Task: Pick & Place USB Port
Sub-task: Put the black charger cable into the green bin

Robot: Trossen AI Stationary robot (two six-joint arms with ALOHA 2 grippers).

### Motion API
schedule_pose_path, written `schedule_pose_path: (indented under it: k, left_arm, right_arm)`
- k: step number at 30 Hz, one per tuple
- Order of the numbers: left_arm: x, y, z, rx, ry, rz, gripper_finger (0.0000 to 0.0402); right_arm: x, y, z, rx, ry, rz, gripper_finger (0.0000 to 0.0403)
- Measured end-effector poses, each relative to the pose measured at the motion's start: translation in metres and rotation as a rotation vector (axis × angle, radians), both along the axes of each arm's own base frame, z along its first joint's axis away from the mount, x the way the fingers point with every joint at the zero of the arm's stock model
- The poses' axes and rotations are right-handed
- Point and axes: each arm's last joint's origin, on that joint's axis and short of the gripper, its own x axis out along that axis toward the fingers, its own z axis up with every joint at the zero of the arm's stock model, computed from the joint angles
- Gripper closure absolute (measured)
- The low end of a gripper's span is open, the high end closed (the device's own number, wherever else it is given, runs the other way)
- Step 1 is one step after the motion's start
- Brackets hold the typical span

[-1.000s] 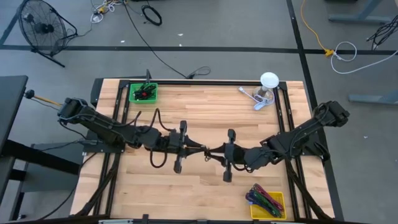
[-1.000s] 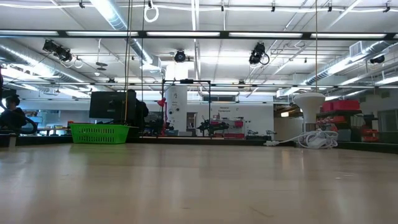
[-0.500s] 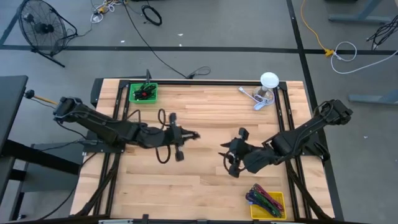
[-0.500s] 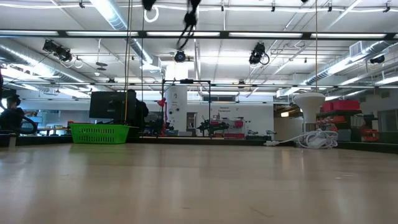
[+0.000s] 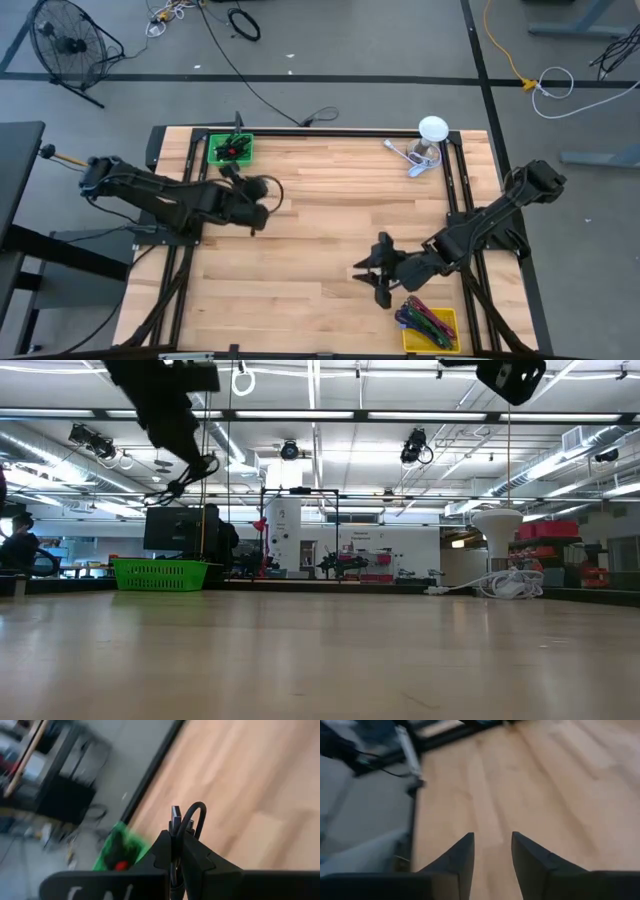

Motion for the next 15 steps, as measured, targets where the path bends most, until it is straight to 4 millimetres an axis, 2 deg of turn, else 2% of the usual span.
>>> schedule_pose_path:
  k: [5,15]
  left_arm:
    - [-0.006,0.023,-0.001,0.004,0.038,0.13,0.0382]
    - [-0.009,0.063,-0.002,-0.012,0.134,0.233,0.0382]
  right_arm:
    - [-0.002,0.009,-0.008,0.064,-0.113,0.093,0.0275]
    - [-0.008,0.024,-0.002,0.058,-0.204,0.224,0.0275]
